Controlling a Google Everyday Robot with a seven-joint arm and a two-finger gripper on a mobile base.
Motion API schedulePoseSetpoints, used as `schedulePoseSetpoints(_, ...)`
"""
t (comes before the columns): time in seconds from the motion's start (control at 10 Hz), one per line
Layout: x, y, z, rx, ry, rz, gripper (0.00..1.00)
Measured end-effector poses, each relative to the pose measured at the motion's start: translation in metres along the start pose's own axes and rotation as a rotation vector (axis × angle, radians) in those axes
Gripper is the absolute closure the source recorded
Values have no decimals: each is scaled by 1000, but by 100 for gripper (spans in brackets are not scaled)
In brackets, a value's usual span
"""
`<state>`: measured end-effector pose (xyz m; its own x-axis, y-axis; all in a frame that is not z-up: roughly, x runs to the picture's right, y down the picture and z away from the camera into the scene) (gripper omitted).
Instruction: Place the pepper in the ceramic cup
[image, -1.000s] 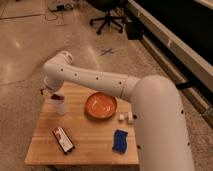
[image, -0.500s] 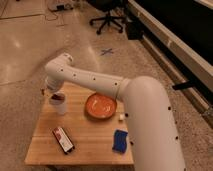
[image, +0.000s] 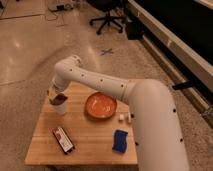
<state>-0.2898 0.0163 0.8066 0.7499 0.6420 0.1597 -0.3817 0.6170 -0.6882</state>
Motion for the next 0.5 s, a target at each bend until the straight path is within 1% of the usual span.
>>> schedulePoseSetpoints(0.2, -1, 13, -12, -30, -47, -7, 20)
schedulePoseSetpoints(0.4, 5, 16, -26, -32, -71, -9, 20)
schedulePoseSetpoints(0.5, 5, 17, -26, -33, -71, -11, 20)
